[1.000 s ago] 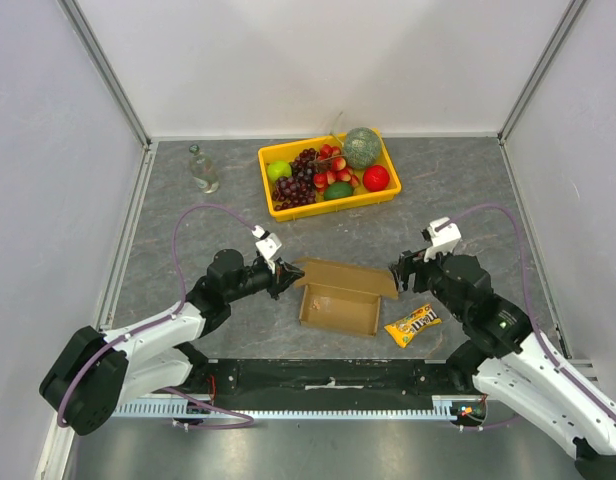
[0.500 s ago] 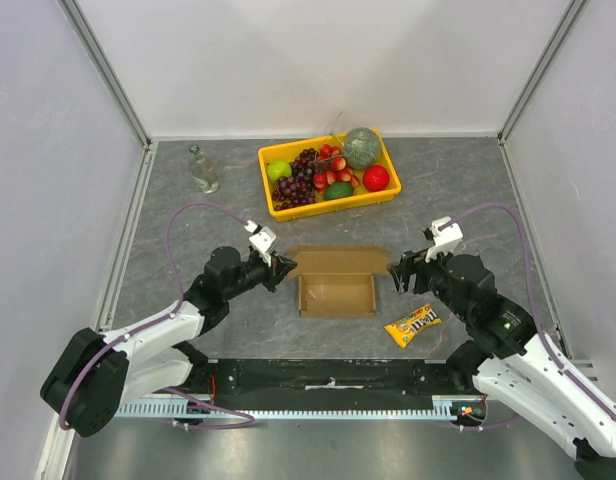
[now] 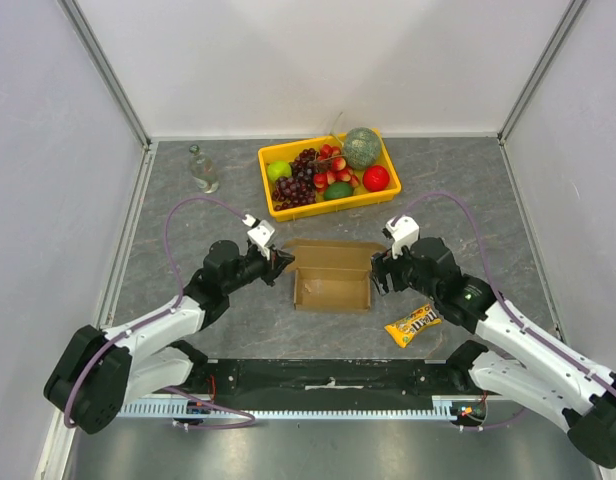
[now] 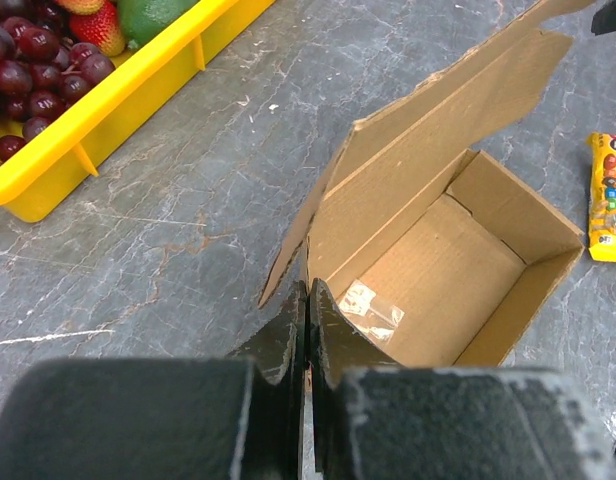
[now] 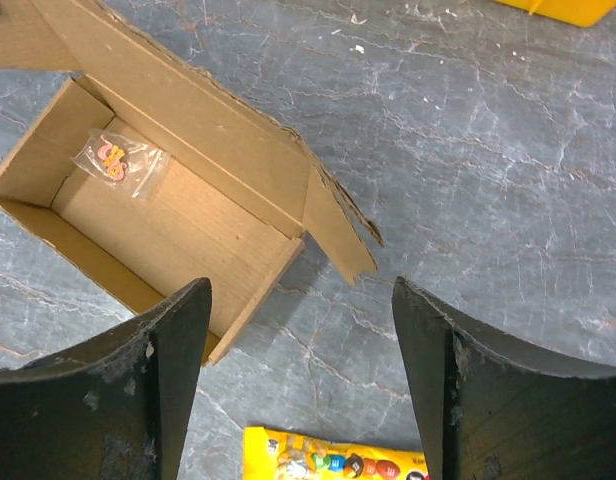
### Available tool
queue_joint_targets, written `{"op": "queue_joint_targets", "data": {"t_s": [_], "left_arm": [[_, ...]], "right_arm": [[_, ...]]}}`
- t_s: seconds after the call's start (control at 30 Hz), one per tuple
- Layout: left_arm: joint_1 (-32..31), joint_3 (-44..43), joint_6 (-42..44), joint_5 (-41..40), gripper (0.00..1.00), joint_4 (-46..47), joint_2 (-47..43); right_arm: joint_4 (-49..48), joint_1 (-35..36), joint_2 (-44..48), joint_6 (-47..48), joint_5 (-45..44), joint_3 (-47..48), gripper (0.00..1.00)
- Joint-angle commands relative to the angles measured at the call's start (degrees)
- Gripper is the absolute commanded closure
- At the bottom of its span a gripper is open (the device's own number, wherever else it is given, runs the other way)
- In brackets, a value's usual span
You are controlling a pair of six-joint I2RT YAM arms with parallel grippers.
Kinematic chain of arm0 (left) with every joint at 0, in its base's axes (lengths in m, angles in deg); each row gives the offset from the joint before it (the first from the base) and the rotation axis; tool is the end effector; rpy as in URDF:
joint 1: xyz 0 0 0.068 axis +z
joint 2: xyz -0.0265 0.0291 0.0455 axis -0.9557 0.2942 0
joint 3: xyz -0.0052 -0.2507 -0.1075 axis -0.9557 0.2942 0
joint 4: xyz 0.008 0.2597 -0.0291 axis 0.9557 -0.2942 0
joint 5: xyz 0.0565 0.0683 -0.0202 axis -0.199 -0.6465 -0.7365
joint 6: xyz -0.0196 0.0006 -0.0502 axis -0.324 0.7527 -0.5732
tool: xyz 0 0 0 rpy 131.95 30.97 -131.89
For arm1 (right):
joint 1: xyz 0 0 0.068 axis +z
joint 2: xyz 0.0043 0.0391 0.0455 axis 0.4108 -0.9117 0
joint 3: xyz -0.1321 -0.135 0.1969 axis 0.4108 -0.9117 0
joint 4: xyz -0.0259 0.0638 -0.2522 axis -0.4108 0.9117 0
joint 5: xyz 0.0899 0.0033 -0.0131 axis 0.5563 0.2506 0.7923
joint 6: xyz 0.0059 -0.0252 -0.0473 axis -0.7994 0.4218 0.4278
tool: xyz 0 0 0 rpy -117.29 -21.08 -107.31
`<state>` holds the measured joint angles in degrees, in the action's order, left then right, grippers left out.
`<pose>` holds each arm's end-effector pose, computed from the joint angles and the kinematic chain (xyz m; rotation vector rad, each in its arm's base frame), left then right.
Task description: Fold the paper box
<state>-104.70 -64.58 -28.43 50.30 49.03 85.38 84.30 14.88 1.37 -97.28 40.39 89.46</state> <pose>0.1826 -0.1264 0.2024 0.6798 1.7403 -0.7182 0.1458 0.1144 0.2559 -0.4392 2.0971 0.4424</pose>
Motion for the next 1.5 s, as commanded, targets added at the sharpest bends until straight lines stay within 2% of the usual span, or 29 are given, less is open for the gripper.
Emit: {"op": "queue_joint_targets", "data": {"t_s": [0.0, 0.3, 0.6, 0.73, 1.03, 1.3, 1.47], "left_arm": [[1.3, -3.2, 3.0, 1.6, 0.98, 1.5, 1.6], [3.2, -5.1, 3.2, 4.8, 0.98, 2.1, 4.7], [3.6, -5.4, 2.9, 5.7, 0.98, 2.7, 5.9], [3.7, -5.4, 2.9, 6.0, 0.98, 2.9, 6.2], [3.9, -5.5, 2.1, 5.6, 0.98, 3.4, 6.4], [3.9, -5.2, 1.7, 3.4, 0.98, 3.2, 5.5], [3.8, -5.1, 1.0, 3.4, 0.98, 3.2, 5.3]], "right_arm": [[-6.3, -0.4, -2.4, 4.0, 1.4, 0.7, 0.2], [-11.6, -3.0, -4.7, 5.4, 0.8, -1.2, 0.28], [-17.4, -6.0, -7.7, 5.8, 7.4, -3.0, 0.3], [-20.1, -7.0, -8.3, 5.7, 10.2, -3.7, 0.35], [-21.0, -7.7, -10.5, 4.3, 13.0, -3.8, 0.48], [-18.8, -7.8, -9.6, 2.7, 10.9, -4.3, 0.54], [-16.5, -7.8, -9.2, 2.1, 10.3, -4.1, 0.64]]}}
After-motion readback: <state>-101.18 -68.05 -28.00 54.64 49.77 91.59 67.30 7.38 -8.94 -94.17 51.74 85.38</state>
